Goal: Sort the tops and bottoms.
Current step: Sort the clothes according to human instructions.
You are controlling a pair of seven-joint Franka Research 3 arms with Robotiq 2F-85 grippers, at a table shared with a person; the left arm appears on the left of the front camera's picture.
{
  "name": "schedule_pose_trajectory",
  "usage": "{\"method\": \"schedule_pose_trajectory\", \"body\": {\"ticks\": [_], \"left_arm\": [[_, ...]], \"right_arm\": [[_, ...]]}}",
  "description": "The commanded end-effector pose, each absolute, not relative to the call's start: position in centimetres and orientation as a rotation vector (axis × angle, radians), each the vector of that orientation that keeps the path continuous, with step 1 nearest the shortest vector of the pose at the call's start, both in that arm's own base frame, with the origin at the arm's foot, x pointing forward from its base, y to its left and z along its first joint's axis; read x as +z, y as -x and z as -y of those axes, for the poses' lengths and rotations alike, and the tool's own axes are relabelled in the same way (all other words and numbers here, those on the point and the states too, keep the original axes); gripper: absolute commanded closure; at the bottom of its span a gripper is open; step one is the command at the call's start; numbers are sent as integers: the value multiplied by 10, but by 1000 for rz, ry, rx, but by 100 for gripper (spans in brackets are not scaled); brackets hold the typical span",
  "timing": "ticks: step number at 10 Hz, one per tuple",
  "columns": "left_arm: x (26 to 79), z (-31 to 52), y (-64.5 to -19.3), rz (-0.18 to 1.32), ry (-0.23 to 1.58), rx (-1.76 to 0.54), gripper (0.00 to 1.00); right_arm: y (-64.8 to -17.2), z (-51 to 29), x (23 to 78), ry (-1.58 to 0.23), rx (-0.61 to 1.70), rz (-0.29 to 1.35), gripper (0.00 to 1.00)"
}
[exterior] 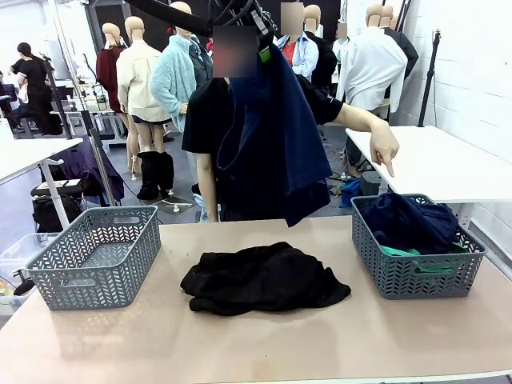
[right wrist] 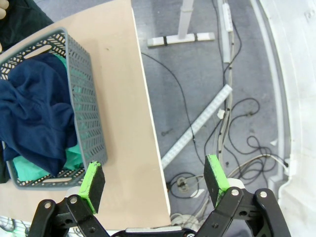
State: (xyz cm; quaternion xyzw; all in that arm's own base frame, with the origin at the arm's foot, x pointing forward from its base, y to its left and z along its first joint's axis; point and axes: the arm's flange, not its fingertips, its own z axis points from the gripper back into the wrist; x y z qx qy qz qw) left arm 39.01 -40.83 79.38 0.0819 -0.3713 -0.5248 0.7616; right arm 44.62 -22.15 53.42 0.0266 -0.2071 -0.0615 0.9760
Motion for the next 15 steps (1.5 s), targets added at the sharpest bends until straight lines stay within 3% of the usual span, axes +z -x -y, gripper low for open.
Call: {"method": "schedule_pose_trajectory", "body": {"ticks": [1,5,7,10,12,15], "left_arm": [[801,408,-391,824,-180,-1139,100],[794,408,-390,808,-178,-1142,100],[804,468,-434,897,-169,-1197,100],[803,574,-486,906,-103,-1339,100],[806,639,-513,1090,-3,-1358,100],[806,689,-524,1184,162,-1376,100]], "right_arm": [[-446,222,534,-38,-121,408,0],[-446,222,534,-38,-121,408,0],[-446,222,534,-38,-121,408,0],[-446,222,534,-38,-121,408,0],[-446,222,534,-38,-121,408,0],[-446,222,534,-38,-121,408,0]]}}
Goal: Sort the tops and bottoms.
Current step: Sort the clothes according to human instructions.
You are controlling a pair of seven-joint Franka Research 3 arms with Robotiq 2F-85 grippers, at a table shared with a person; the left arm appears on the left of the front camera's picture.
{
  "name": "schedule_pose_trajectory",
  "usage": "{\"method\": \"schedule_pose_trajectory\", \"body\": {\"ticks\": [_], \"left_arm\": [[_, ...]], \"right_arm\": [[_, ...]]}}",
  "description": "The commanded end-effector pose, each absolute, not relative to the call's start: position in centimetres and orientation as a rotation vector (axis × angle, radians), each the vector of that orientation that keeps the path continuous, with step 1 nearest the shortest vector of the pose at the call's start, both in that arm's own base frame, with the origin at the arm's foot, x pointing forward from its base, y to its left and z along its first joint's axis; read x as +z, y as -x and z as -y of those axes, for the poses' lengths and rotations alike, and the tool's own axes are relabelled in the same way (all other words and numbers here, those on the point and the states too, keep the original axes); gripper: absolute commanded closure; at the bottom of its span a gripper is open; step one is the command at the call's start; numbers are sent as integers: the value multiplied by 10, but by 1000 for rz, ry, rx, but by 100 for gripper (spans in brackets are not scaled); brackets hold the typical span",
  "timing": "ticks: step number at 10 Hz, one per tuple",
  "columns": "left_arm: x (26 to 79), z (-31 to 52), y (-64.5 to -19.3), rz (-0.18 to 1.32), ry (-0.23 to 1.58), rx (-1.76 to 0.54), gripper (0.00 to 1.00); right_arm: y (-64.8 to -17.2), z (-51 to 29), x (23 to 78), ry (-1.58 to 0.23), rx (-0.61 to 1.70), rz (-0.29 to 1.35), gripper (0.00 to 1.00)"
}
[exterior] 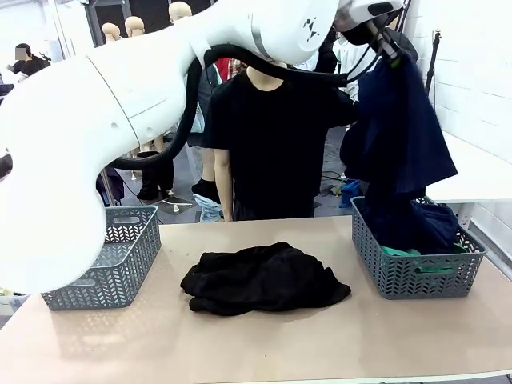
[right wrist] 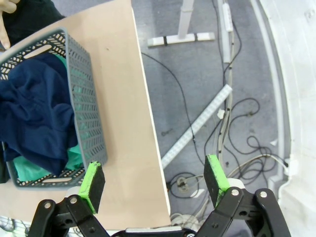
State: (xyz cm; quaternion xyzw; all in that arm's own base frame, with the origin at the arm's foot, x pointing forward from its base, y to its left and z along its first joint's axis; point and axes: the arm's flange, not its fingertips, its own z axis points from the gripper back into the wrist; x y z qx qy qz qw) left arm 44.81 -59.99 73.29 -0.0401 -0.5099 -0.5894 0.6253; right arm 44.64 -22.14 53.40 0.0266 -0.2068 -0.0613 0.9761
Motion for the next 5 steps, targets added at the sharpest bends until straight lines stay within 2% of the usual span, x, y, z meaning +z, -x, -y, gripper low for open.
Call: {"method": "schedule_pose_trajectory", "body": {"ticks": [1,4,5], "left_arm": [[787,698,-528,1163,259,-1383,100],[712,710,-564,942,403,-1428,100],[700,710,-567,882,402,-1445,100]], "right_arm": [[-446,222,534,-38,-121,408,0],[-446,222,534,-38,-121,408,0],[-446,222,534,-38,-121,408,0]]}}
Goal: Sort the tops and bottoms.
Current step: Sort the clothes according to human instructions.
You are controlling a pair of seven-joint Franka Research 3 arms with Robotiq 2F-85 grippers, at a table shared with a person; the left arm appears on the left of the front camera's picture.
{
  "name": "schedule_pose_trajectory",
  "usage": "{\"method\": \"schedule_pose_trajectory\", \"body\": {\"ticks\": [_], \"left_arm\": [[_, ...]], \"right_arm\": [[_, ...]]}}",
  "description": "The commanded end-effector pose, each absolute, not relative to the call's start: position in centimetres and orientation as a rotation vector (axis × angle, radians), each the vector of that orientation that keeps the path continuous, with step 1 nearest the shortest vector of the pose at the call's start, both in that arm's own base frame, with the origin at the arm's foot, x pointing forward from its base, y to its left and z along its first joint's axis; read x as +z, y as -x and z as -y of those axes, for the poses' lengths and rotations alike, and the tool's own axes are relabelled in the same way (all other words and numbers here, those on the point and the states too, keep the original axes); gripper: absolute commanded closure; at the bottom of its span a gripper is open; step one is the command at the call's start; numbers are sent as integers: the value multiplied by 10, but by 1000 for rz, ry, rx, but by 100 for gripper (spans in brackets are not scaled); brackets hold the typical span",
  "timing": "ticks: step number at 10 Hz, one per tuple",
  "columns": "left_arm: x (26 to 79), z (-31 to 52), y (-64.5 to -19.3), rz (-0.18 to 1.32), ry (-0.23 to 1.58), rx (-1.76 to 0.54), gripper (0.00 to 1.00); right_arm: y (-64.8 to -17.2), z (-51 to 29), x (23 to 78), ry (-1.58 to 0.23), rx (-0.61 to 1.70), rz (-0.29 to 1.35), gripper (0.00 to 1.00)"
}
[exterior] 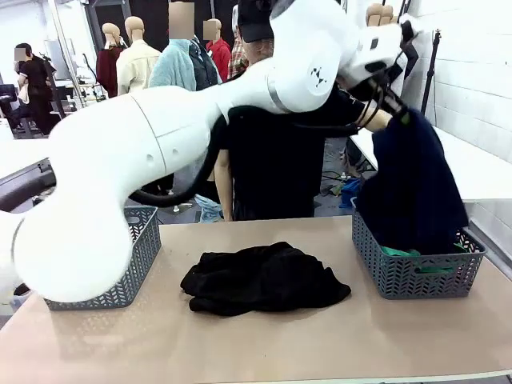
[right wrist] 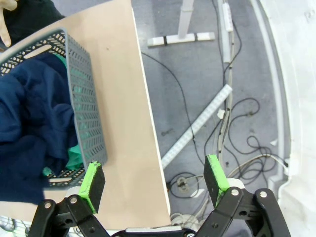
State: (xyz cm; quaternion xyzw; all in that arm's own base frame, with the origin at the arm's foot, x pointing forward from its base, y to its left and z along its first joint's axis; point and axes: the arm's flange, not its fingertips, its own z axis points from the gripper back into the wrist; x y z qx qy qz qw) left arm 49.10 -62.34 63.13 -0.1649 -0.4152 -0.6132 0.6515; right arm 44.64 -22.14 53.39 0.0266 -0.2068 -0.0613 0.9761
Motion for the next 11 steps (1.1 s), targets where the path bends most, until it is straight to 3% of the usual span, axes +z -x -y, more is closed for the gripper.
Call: {"method": "schedule_pose_trajectory", "body": {"ticks": [1,9,11], "left_arm": [[653,620,-483,1015,343,-1377,100],[651,622,-483,1010,348,-1388,100],[631,657,-513,1029,433,-1439,100]], "right_arm": [[-446,222,534,-38,-121,408,0],[-446,222,534,-38,-121,408,0],[-446,222,534,-38,-121,408,0]]}}
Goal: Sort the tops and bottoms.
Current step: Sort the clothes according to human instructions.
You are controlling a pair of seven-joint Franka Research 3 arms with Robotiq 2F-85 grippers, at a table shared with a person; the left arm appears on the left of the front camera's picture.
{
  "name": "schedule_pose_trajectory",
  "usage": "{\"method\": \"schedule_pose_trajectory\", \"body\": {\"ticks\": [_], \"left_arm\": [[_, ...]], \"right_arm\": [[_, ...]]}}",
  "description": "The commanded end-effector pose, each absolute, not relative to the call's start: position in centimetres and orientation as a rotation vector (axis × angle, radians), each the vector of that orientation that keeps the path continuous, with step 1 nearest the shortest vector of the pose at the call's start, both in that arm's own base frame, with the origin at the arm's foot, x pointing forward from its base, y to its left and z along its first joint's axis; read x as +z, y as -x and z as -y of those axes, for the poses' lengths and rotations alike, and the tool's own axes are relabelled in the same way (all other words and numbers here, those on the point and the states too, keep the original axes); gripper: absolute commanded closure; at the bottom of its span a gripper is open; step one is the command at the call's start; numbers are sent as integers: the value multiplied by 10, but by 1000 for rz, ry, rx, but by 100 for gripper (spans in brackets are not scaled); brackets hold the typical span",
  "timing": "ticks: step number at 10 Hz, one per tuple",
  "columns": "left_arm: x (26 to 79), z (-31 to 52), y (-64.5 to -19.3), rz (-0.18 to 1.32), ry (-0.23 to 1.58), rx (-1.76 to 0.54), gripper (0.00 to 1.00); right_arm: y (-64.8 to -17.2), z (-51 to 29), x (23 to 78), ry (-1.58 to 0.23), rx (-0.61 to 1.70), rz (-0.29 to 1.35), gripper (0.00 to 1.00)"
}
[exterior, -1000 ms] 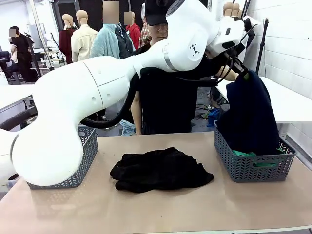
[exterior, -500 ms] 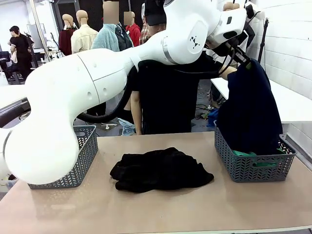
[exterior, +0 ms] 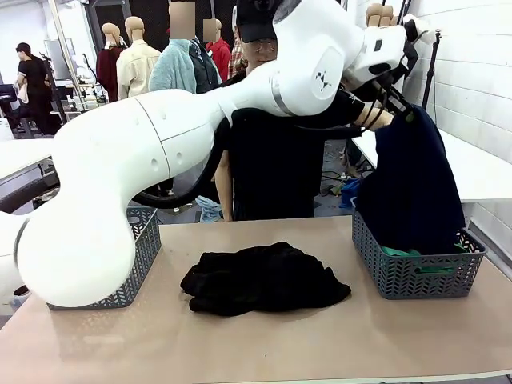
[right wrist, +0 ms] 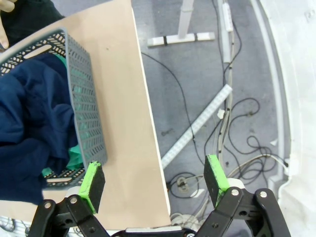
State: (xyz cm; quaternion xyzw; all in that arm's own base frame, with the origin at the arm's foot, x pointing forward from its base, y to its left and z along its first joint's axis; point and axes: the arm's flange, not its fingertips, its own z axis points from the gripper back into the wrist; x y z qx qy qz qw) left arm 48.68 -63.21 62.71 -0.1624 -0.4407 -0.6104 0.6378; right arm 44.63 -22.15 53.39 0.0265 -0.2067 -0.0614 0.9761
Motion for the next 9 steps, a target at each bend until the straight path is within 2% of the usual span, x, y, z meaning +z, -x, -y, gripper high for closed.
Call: {"method": "schedule_pose_trajectory", "body": {"ticks": [1,4,6,9], "left_arm": [[621,674,-521,1029,482,-1471,100],[572,710,-548,935,554,-1496,100],[532,715,-566,858,454,-1459,100],[492,711,-575,746,425,-1418,100]], "right_arm": [[-446,222,534,-38,-121,408,0],[-446,222,534,-38,-121,408,0],[-446,222,534,-38,-121,408,0],[-446,222,534,-38,-121,408,0]]}}
